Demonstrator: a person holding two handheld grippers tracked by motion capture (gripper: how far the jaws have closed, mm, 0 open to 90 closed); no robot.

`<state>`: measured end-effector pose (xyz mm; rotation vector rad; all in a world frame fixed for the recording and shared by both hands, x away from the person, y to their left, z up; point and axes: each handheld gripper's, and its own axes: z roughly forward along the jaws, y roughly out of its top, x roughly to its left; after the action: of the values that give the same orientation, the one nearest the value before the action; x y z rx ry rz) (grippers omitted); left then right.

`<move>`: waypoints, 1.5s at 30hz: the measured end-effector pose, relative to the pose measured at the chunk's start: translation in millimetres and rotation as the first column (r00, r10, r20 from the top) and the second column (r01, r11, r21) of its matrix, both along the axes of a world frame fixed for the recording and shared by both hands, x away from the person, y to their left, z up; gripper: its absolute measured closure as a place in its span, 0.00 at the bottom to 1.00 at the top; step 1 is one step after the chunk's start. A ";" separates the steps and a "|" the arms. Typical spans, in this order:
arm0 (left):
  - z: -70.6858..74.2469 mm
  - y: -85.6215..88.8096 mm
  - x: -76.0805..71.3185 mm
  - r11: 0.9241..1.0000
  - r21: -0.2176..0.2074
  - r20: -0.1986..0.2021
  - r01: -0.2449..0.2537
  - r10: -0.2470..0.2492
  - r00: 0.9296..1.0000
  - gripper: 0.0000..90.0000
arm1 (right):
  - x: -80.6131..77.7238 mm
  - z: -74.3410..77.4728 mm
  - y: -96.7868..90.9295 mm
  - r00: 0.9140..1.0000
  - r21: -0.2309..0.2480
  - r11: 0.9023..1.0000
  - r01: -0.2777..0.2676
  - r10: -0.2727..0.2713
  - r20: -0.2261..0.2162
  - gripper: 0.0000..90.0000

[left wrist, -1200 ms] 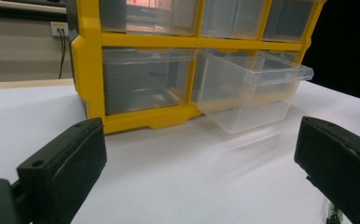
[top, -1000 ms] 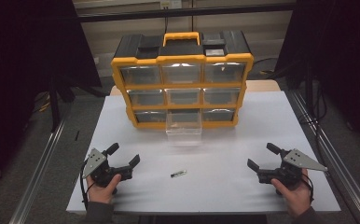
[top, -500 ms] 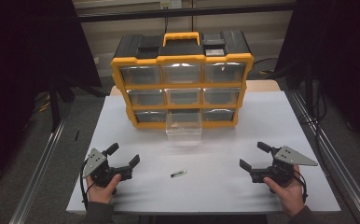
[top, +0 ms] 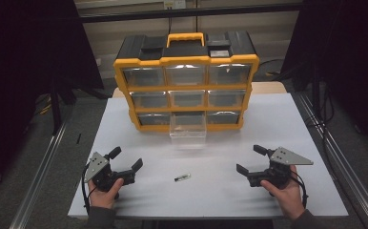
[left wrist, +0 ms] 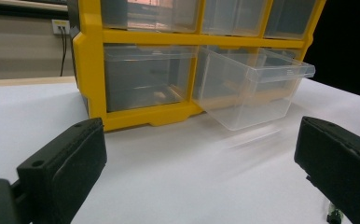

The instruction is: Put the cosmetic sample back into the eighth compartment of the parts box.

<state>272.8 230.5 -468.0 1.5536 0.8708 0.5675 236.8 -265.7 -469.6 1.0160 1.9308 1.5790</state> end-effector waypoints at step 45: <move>0.1 -0.3 -0.4 1.000 -0.001 -0.001 0.011 -0.011 1.000 0.02 | 21.0 2.1 50.9 0.992 -0.019 0.992 -0.122 0.121 -0.030 0.02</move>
<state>272.4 230.2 -467.9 1.5568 0.8631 0.5585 257.8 -214.8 -467.5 0.9328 2.0590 1.6145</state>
